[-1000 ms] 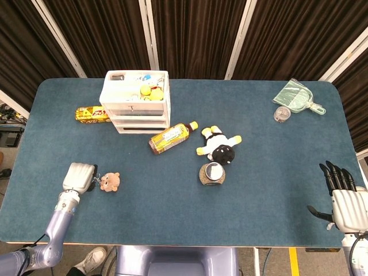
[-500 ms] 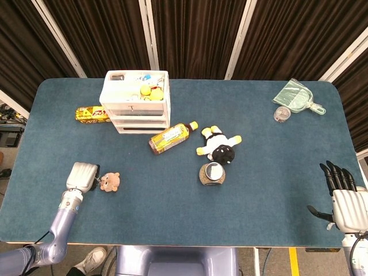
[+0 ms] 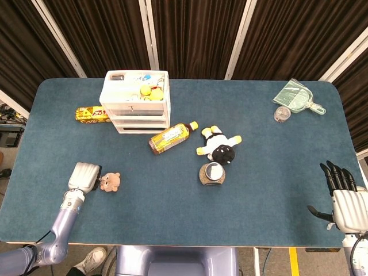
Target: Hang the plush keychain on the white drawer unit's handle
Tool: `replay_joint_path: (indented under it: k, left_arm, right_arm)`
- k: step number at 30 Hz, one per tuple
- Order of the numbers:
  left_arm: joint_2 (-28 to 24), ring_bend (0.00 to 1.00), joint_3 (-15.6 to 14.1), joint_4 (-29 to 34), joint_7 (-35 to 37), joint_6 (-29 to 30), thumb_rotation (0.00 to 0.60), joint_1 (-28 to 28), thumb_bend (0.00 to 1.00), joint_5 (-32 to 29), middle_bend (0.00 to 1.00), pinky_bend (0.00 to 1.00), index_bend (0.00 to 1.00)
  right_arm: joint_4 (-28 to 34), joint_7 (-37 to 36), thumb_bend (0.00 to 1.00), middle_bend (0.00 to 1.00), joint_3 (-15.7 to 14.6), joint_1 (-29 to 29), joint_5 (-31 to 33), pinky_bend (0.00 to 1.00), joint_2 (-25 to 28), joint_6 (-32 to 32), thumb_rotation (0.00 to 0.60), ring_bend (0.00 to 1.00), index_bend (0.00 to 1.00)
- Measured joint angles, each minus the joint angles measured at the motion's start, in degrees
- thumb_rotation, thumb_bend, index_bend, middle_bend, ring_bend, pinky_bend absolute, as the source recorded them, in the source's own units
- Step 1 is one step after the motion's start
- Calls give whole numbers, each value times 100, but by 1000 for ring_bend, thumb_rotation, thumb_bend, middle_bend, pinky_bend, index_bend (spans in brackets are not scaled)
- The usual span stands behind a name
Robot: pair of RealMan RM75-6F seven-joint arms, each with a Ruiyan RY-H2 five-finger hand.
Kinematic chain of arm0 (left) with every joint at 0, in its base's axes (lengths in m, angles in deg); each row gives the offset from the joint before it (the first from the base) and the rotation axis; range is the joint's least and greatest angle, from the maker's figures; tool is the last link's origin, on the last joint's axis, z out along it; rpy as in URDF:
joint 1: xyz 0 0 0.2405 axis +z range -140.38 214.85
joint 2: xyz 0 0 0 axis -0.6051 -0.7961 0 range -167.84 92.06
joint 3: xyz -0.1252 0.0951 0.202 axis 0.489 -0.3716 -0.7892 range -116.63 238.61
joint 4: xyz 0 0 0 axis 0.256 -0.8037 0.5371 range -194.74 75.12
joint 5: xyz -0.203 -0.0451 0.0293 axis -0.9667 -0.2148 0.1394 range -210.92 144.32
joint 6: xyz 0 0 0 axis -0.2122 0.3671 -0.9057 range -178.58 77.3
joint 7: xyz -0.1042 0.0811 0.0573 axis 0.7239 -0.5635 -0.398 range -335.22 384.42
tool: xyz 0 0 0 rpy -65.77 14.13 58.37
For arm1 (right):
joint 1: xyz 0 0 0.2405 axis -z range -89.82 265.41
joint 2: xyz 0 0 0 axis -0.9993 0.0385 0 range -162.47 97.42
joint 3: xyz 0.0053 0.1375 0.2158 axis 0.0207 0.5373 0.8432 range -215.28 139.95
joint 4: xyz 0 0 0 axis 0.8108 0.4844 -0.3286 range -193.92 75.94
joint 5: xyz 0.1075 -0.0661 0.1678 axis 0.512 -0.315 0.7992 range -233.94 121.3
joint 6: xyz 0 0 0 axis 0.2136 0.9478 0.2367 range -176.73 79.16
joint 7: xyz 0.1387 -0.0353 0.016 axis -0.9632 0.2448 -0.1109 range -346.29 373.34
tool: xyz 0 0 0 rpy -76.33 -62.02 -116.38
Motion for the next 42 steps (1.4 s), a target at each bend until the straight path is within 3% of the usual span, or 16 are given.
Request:
replay_joint_path:
  k: [7, 16, 29, 42]
  left_arm:
    - [-177, 872, 28, 100, 75, 191, 600, -97, 414, 510, 1000, 753, 612]
    - [-477, 869, 18, -43, 185, 475, 600, -520, 412, 1965, 1000, 753, 617]
    - [-636, 866, 27, -1200, 529, 757, 600, -1520, 412, 3764, 1000, 752, 616]
    - [-419, 867, 212, -2005, 883, 620, 600, -2088, 413, 4004, 1000, 752, 621]
  right_arm:
    - [3, 5, 20, 0, 1, 4, 3, 0, -2, -5, 600, 0, 0]
    - [0, -21, 21, 0, 13, 3, 12, 0, -6, -11, 600, 0, 0]
    - [0, -105, 20, 0, 15, -12, 24, 0, 5, 33, 600, 0, 0]
    - [30, -195, 20, 0, 21, -16, 57, 0, 32, 67, 600, 0, 0]
